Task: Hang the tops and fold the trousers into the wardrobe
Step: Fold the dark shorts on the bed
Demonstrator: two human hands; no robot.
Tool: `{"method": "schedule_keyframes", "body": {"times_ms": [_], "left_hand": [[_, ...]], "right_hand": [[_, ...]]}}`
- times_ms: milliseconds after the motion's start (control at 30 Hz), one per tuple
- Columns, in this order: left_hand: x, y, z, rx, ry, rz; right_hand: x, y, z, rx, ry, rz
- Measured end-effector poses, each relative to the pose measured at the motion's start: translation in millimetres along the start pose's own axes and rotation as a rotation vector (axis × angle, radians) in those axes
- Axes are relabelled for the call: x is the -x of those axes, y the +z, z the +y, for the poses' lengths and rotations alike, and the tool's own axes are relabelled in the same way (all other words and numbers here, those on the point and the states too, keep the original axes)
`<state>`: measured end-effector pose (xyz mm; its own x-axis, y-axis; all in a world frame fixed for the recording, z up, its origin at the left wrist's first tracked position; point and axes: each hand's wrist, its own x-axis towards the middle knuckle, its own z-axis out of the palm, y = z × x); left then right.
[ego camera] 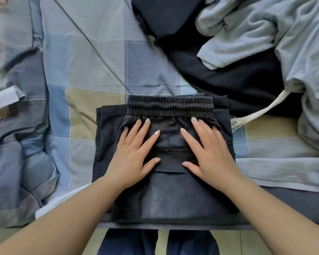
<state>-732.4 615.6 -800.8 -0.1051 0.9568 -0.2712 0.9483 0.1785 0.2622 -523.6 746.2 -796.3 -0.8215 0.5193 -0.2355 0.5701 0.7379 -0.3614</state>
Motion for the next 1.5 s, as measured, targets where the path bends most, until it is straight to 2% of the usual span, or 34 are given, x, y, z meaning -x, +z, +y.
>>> {"method": "schedule_keyframes", "body": {"times_ms": [100, 167, 233, 333, 500, 567, 667, 800, 1000, 1233, 1400, 1500], "left_hand": [[27.7, -17.3, -17.6, 0.159, -0.388, 0.101], [41.9, -23.1, -27.8, 0.390, -0.658, 0.102], [46.5, -27.6, -32.2, 0.715, -0.805, 0.130], [35.0, -36.3, -26.6, 1.061, -0.998, 0.127], [4.2, -43.7, -25.1, 1.281, -0.874, -0.267], [-2.9, -50.1, -25.5, 1.311, -0.879, -0.362], [-5.7, -62.4, -23.6, 1.281, -0.921, -0.386], [5.1, -89.8, -8.4, 1.216, -0.931, -0.303], [26.3, -180.0, 25.9, 1.235, -0.767, -0.288], [51.8, -303.0, 87.7, 1.281, -0.434, -0.372], [76.5, -392.4, 139.0, 1.171, -0.229, -0.537], [94.1, -424.7, 170.4, 1.097, -0.108, -0.648]], "right_hand": [[28.0, -15.9, 10.6, -0.101, 0.233, 0.052], [37.7, -25.2, 15.2, -0.405, 0.559, 0.019], [39.3, -27.4, 19.4, -0.763, 0.824, -0.019], [36.1, -17.3, 29.2, -1.029, 0.913, -0.091], [18.2, -18.5, 33.1, -1.154, 0.899, -0.194], [15.4, -21.6, 29.4, -1.154, 0.880, -0.205], [21.5, -28.4, 21.5, -1.174, 0.868, -0.126], [36.9, -55.3, 5.4, -1.205, 0.840, -0.028], [82.4, -140.0, -27.6, -1.210, 0.811, 0.068], [175.0, -257.0, -91.1, -1.199, 0.836, 0.356], [253.3, -318.4, -161.9, -1.286, 0.908, 0.634], [306.6, -331.0, -211.4, -1.373, 0.983, 0.822]]}}
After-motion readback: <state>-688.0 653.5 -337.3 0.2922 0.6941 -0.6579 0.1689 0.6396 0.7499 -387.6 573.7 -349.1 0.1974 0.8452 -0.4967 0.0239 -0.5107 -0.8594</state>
